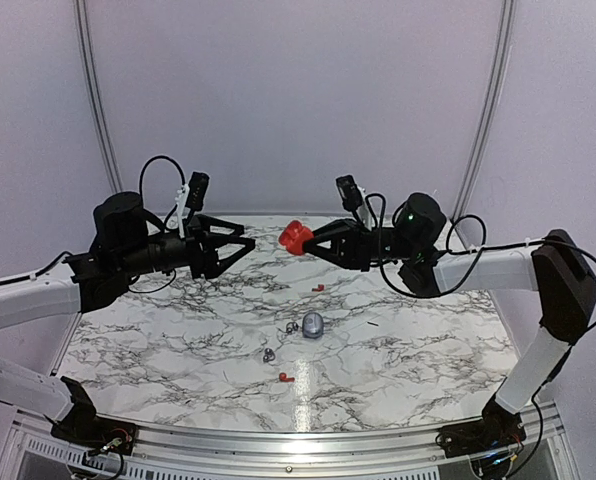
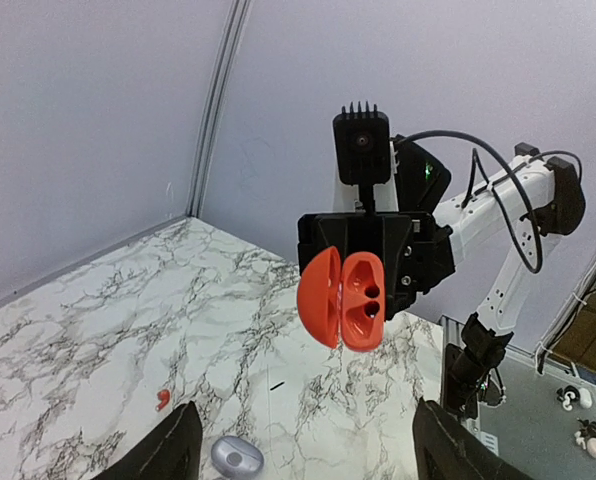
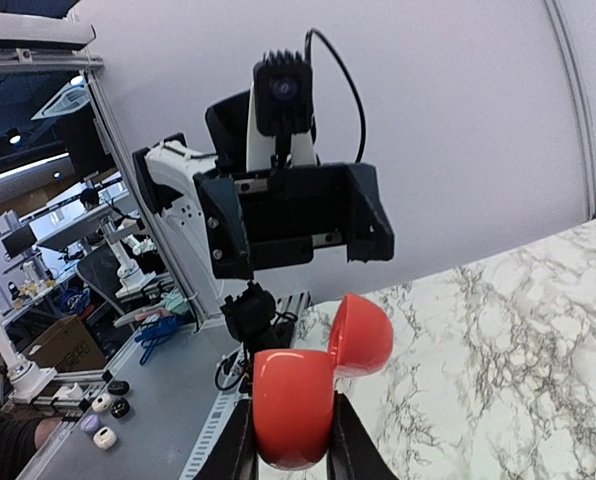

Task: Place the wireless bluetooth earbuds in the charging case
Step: Open the charging case at the center of the board, then pass from the right arm to the left

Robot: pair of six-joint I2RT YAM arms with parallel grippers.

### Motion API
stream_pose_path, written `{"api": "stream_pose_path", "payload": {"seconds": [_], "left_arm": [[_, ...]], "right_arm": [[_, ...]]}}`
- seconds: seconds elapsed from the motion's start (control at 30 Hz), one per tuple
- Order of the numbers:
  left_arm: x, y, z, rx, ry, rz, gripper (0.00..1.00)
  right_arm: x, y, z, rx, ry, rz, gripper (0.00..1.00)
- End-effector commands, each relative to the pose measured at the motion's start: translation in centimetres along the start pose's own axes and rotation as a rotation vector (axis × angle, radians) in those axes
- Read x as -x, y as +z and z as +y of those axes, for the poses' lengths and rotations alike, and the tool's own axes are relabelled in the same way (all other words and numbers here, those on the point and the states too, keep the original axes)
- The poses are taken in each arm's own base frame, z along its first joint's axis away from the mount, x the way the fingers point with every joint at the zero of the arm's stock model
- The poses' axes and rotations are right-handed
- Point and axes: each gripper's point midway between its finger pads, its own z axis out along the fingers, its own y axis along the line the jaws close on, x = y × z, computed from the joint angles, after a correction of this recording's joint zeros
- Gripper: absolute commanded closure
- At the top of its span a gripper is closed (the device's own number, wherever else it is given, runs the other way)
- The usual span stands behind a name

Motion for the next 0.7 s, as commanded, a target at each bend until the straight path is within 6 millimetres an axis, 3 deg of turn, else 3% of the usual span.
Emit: {"api": "stream_pose_path", "payload": {"seconds": [0.0, 0.23, 0.43, 0.67], "left_arm": [[3.9, -1.0, -2.1, -0.04, 0.108, -0.181, 0.25], [6.1, -0.3, -4.9, -0.084, 0.162, -0.27, 0.27], [6.2, 1.3, -7.0, -0.16, 0.166, -0.276, 0.31], [7.2, 1.8, -8.9, -0.208, 0.177, -0.335, 0.36]], "right_arm": [[5.3, -0.2, 2.6, 0.023, -0.081, -0.196, 1.0], [7.8, 0.6, 4.2, 0.046, -0.141, -0.274, 1.0], [8.9, 2.1, 5.6, 0.073, -0.178, -0.307, 1.0], [9.6, 2.9, 6.5, 0.092, -0.201, -0.337, 1.0]]}}
